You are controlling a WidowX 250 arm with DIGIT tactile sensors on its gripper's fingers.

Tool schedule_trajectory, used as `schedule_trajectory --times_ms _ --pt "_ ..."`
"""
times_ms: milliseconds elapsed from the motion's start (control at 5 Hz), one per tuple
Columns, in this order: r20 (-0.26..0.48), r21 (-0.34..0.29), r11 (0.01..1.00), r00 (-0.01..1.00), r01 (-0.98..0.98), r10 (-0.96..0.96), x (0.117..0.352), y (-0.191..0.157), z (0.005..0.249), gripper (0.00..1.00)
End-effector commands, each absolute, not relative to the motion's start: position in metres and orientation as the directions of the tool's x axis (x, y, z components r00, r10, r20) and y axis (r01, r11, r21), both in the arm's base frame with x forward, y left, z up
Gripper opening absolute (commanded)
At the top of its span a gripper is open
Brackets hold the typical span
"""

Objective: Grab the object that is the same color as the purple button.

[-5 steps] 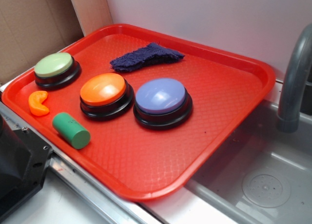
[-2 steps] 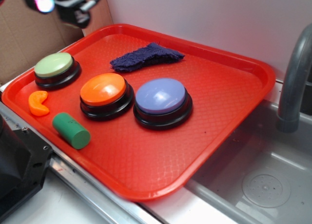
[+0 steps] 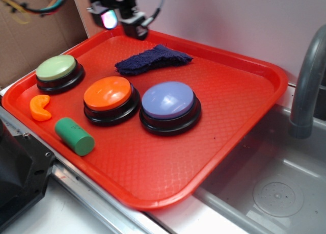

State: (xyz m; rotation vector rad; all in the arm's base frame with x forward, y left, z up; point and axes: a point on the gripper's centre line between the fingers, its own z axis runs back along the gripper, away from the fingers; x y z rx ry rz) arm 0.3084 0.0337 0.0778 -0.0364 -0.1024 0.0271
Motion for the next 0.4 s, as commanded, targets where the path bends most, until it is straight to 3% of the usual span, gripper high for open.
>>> schedule_trajectory --times_ms 0,200 --pt "0.104 0.001 0.998 0.992 0.065 -0.065 0.336 0.029 0.038 1.0" --pt "0.081 -0.04 0.996 0.994 0.083 -0.079 0.319 0.029 0.029 1.0"
